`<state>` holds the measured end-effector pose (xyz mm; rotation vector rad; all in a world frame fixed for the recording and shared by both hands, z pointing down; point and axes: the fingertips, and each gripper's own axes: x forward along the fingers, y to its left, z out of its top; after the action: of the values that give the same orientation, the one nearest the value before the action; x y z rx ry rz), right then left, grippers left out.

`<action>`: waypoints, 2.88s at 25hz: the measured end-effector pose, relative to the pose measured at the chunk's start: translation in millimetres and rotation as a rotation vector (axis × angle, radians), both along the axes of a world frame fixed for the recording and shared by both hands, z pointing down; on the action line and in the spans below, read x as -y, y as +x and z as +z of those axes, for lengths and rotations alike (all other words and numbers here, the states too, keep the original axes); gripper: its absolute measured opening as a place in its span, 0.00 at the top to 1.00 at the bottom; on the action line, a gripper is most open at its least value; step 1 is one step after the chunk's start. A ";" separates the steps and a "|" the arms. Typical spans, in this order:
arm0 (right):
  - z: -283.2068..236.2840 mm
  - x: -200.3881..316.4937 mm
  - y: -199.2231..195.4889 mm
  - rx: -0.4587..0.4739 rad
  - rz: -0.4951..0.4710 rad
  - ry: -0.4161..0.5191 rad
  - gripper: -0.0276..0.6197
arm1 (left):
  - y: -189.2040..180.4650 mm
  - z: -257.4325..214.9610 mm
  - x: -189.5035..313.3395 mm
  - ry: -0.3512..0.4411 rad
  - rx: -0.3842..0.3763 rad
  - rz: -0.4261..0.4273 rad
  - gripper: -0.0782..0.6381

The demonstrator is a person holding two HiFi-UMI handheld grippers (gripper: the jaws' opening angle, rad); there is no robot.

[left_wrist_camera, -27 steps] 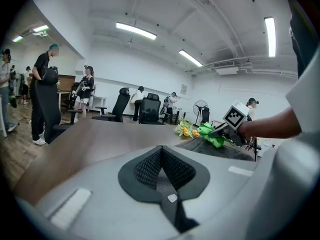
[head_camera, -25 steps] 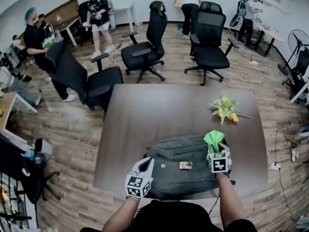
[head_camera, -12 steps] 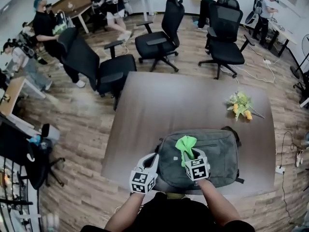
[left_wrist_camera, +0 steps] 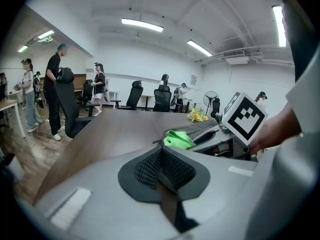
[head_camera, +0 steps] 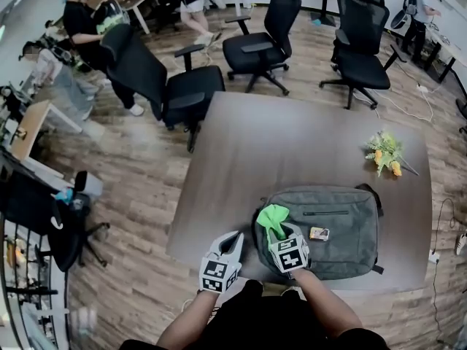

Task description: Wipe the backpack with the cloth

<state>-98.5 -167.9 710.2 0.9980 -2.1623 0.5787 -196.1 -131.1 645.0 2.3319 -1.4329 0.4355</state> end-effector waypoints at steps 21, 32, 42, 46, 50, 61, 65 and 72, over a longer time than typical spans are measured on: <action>4.1 1.5 148.6 -0.363 0.193 0.064 0.79 | 56.9 -6.8 6.8 0.015 -0.064 0.128 0.87; -8.9 -5.1 231.8 -0.531 0.278 0.094 0.79 | 88.8 -10.1 12.9 0.021 -0.096 0.173 0.87; -34.4 -11.6 289.3 -0.604 0.382 0.117 0.79 | 101.5 -12.2 12.3 0.036 -0.077 0.218 0.87; -40.6 -18.8 313.4 -0.609 0.429 0.107 0.79 | 100.7 -12.2 12.6 0.034 -0.075 0.214 0.87; -42.6 -24.6 331.1 -0.583 0.477 0.096 0.79 | 96.4 -7.5 10.2 0.025 -0.074 0.203 0.87; -73.8 -28.7 268.0 -0.414 0.367 0.193 0.79 | 100.5 -7.1 8.9 0.030 -0.069 0.190 0.87; -71.0 -33.3 221.2 -0.172 0.339 0.132 0.79 | 97.7 -7.7 6.7 0.026 -0.075 0.179 0.87; -40.6 -50.1 130.0 0.020 0.158 0.003 0.79 | 75.5 5.8 -2.9 -0.010 -0.059 0.134 0.87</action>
<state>31.5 -117.8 669.6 1.1770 -2.1147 0.6620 -120.5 -128.2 650.8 2.4209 -1.2499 0.4050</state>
